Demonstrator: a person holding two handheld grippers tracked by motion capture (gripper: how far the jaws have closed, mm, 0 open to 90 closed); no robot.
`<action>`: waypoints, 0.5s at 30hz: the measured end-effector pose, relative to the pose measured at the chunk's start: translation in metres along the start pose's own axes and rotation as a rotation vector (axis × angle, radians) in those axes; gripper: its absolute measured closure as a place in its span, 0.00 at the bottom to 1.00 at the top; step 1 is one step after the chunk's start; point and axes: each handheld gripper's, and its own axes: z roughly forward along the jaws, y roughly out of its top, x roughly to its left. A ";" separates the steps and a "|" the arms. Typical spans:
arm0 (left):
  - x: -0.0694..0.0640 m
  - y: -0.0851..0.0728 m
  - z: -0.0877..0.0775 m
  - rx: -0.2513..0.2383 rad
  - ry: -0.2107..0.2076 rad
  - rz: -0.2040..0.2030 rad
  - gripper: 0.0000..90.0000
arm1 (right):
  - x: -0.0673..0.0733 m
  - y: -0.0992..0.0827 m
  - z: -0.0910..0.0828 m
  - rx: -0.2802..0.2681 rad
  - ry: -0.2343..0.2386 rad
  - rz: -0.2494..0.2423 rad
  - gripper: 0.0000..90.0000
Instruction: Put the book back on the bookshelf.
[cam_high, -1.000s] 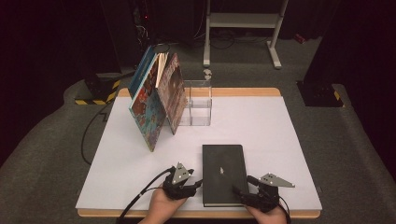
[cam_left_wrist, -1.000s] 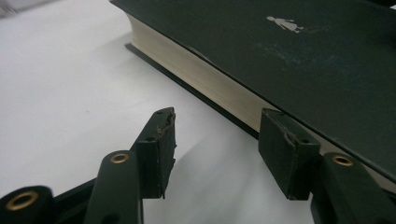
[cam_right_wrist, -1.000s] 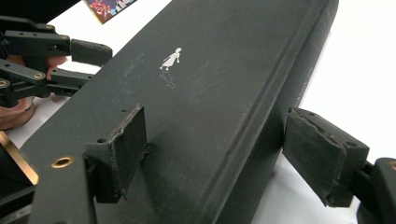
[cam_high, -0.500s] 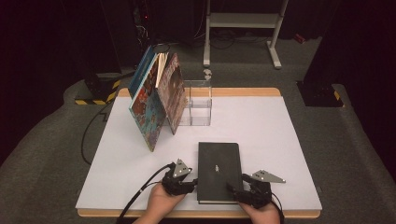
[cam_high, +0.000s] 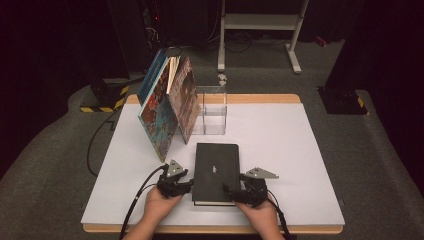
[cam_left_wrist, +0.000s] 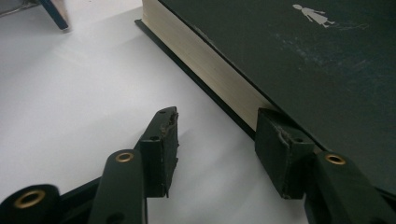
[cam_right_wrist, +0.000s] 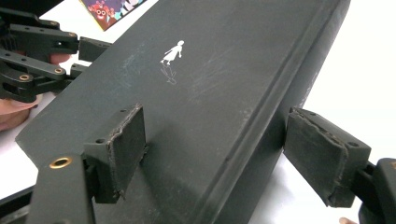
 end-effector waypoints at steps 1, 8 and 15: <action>0.002 0.000 -0.001 0.008 -0.004 0.001 0.54 | -0.001 0.000 -0.001 -0.008 0.000 -0.008 0.29; 0.004 0.001 -0.004 -0.032 -0.001 -0.023 0.51 | 0.002 -0.009 -0.024 -0.046 0.026 -0.076 0.24; 0.007 0.003 -0.006 -0.068 0.017 -0.070 0.49 | 0.013 -0.029 -0.037 -0.028 0.040 -0.143 0.22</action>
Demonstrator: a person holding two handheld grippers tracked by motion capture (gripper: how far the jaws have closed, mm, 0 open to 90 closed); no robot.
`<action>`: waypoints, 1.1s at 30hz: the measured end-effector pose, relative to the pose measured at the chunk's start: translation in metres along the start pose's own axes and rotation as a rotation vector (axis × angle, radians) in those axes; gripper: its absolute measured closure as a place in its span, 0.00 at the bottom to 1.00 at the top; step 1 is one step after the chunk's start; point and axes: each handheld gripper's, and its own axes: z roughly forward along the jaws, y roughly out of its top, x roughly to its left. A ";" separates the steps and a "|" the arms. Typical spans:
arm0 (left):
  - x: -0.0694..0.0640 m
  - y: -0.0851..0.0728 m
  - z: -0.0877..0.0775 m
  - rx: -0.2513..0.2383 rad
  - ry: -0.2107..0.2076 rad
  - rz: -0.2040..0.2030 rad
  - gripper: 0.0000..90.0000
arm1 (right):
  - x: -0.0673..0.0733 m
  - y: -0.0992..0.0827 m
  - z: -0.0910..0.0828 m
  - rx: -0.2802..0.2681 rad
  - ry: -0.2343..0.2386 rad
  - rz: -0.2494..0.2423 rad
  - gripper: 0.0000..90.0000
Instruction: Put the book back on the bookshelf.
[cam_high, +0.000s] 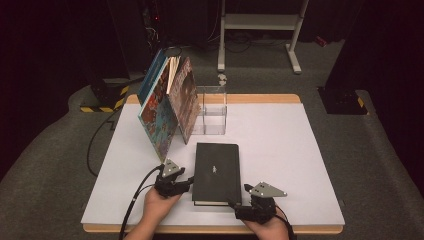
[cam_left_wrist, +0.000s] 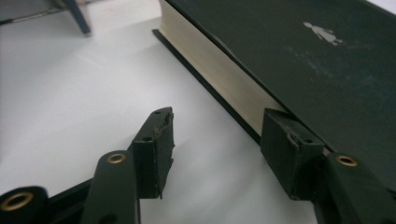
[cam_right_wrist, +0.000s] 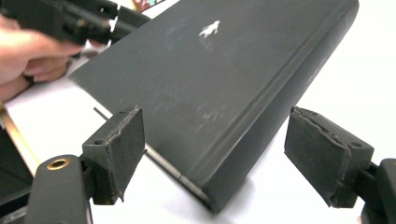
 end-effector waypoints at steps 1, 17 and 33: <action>0.001 0.001 -0.001 -0.011 0.002 -0.014 0.49 | 0.000 -0.002 -0.001 -0.002 -0.002 -0.001 0.22; 0.002 0.012 -0.015 -0.135 -0.084 -0.116 0.38 | 0.001 -0.014 0.004 0.031 -0.019 -0.061 0.27; -0.016 0.019 0.015 -0.081 -0.126 -0.128 0.29 | 0.002 -0.010 -0.002 -0.025 -0.005 -0.067 0.31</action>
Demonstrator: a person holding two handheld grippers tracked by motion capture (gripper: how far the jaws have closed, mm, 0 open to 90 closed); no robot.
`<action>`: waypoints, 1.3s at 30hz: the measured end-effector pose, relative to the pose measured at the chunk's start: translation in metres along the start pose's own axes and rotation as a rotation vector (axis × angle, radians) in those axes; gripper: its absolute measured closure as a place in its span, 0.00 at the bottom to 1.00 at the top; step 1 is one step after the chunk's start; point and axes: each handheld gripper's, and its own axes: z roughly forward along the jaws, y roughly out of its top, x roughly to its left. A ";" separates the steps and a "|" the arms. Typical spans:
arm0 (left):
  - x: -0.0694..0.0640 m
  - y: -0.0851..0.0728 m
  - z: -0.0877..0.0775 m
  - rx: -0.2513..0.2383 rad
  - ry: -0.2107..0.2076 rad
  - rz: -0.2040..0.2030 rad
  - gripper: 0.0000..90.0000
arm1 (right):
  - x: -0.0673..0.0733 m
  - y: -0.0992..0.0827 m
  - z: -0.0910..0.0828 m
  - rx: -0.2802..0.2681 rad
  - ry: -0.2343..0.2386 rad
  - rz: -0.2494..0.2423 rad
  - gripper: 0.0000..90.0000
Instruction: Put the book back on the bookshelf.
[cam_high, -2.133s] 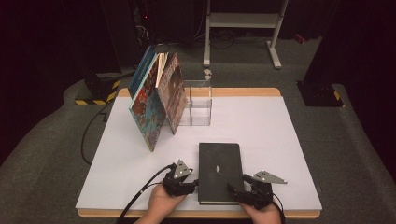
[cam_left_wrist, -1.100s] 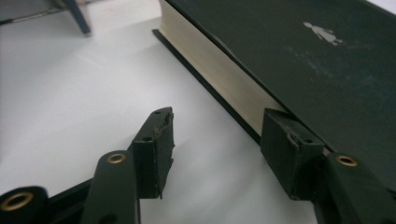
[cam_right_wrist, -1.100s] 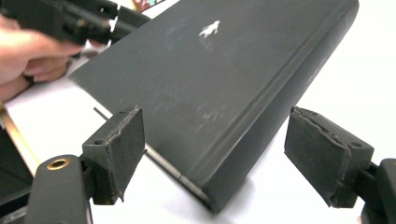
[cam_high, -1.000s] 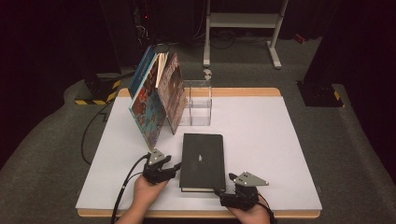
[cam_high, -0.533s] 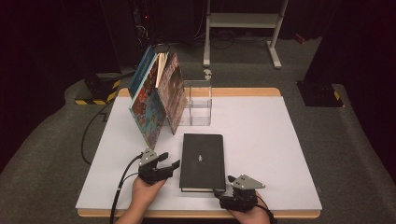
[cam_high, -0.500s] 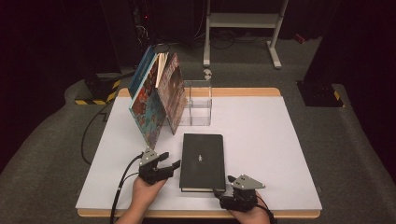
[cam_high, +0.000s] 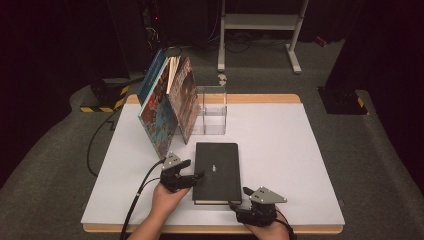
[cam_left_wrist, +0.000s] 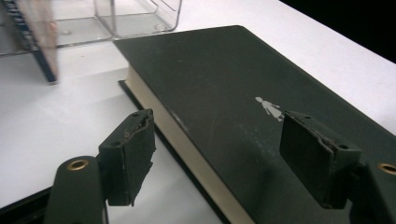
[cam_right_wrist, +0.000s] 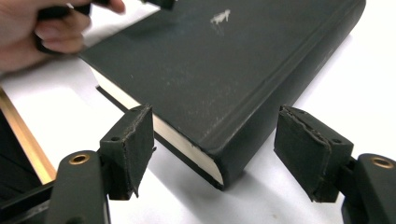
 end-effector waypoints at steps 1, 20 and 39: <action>-0.001 0.000 0.001 0.000 -0.001 -0.002 0.29 | 0.000 0.001 0.000 -0.004 -0.003 -0.004 0.31; 0.003 0.004 0.024 0.051 0.030 -0.032 0.23 | -0.033 0.029 0.021 -0.048 -0.075 0.009 0.37; -0.006 0.003 0.018 0.063 0.002 -0.015 0.23 | -0.022 0.021 0.019 -0.056 -0.016 0.034 0.30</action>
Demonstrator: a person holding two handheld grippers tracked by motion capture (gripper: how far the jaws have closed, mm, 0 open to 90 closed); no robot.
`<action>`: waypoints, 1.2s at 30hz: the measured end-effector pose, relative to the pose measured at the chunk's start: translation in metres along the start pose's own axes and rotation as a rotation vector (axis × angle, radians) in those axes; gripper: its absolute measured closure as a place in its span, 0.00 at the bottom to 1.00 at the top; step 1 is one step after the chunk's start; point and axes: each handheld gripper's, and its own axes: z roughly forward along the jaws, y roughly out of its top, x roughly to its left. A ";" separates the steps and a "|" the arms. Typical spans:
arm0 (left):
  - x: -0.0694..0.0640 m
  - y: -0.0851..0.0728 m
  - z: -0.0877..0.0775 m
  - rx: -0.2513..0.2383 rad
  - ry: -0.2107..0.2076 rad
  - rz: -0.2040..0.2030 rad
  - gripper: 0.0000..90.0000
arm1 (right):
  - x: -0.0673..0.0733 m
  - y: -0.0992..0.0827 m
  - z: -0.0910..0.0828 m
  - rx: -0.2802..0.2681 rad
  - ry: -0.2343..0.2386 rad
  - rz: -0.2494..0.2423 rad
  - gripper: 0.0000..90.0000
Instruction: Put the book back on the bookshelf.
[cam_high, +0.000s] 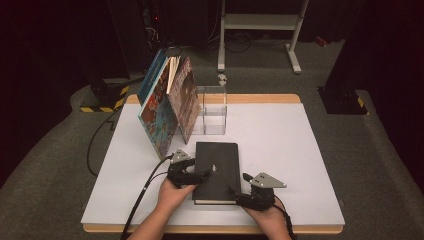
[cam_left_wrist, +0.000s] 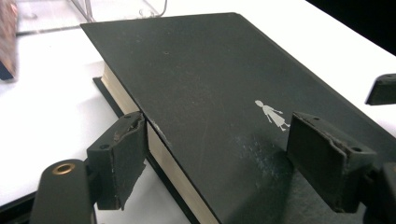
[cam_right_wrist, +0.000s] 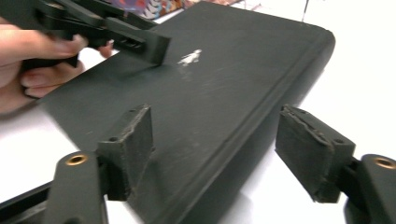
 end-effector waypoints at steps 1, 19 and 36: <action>-0.002 0.001 -0.001 -0.007 -0.001 -0.005 0.23 | 0.002 -0.001 -0.002 -0.003 0.010 0.001 0.28; -0.012 0.016 0.002 -0.022 0.000 0.030 0.26 | 0.015 -0.013 -0.003 0.082 0.086 -0.037 0.18; -0.003 0.023 0.004 0.079 -0.029 -0.065 0.43 | 0.004 -0.011 -0.008 0.057 0.117 0.006 0.20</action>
